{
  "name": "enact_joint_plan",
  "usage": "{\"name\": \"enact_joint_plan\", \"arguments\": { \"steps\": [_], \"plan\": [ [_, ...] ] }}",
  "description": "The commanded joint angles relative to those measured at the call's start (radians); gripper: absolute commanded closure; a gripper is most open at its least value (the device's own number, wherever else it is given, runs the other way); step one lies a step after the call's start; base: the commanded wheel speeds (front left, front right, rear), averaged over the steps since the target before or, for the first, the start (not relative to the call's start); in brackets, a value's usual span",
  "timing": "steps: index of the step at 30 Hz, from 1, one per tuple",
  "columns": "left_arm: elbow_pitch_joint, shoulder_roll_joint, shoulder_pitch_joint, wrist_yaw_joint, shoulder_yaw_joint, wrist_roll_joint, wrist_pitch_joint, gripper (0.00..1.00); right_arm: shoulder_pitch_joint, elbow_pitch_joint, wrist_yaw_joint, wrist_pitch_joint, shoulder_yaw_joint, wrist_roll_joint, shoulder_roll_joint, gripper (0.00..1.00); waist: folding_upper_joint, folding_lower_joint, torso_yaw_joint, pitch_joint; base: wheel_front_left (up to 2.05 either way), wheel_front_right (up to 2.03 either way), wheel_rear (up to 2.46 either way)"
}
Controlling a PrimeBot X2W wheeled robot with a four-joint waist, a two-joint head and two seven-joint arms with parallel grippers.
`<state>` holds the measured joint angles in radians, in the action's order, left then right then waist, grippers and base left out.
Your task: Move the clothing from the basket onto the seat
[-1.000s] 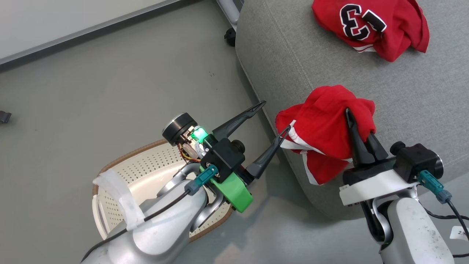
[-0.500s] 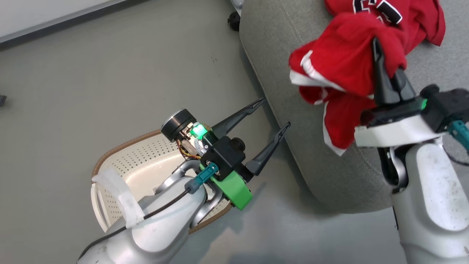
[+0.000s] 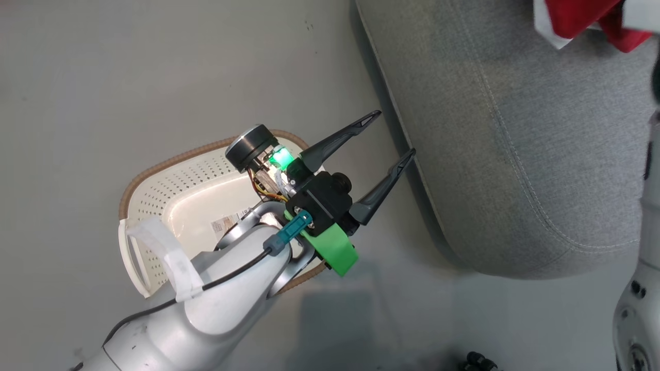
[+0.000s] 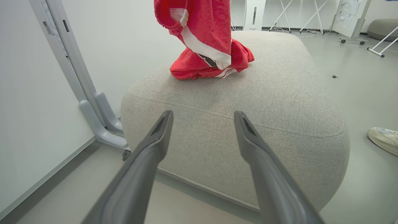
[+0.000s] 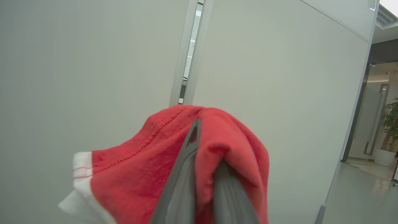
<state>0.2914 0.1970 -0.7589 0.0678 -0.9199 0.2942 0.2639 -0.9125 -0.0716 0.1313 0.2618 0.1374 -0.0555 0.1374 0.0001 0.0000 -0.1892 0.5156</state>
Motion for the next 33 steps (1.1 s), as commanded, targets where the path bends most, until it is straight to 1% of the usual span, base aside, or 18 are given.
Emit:
{"name": "enact_joint_plan", "arguments": {
  "steps": [1,9,13,17,19,22,33],
  "plan": [
    [0.002,0.000,-0.019,0.004,0.000,-0.009,0.000,0.00,-0.037,-0.011,-0.001,0.005,0.016,0.004,0.022,1.00,-0.0001,0.0000,0.017,0.047,0.00,0.00,0.00],
    [0.012,-0.003,-0.046,0.009,-0.003,-0.017,0.000,0.00,-0.191,-0.134,-0.001,0.005,0.102,-0.002,0.152,1.00,-0.0001,0.0000,0.016,0.094,0.00,0.00,0.00],
    [0.010,-0.005,-0.054,0.010,-0.001,-0.020,0.000,0.00,-0.219,-0.202,-0.001,0.005,0.137,-0.010,0.210,1.00,-0.0001,0.0000,0.017,0.112,0.00,0.00,0.00],
    [0.010,0.000,-0.057,0.010,0.001,-0.022,0.000,0.00,-0.209,-0.267,-0.001,0.005,0.156,-0.005,0.241,1.00,-0.0001,0.0000,0.015,0.127,0.00,0.00,0.00],
    [0.010,0.002,-0.059,0.011,0.002,-0.023,0.000,0.00,-0.191,-0.312,-0.001,0.005,0.164,-0.005,0.250,1.00,-0.0001,0.0000,0.015,0.133,0.00,0.00,0.00],
    [0.010,0.004,-0.062,0.011,0.003,-0.023,0.000,0.00,-0.166,-0.367,-0.001,0.005,0.182,-0.005,0.247,1.00,-0.0001,0.0000,0.016,0.142,0.00,0.00,0.00],
    [0.011,0.011,-0.068,0.012,0.004,-0.026,0.001,0.00,-0.068,-0.556,-0.001,0.005,0.219,-0.006,0.215,1.00,-0.0001,0.0000,0.028,0.160,0.00,0.00,0.00]
  ]
}}
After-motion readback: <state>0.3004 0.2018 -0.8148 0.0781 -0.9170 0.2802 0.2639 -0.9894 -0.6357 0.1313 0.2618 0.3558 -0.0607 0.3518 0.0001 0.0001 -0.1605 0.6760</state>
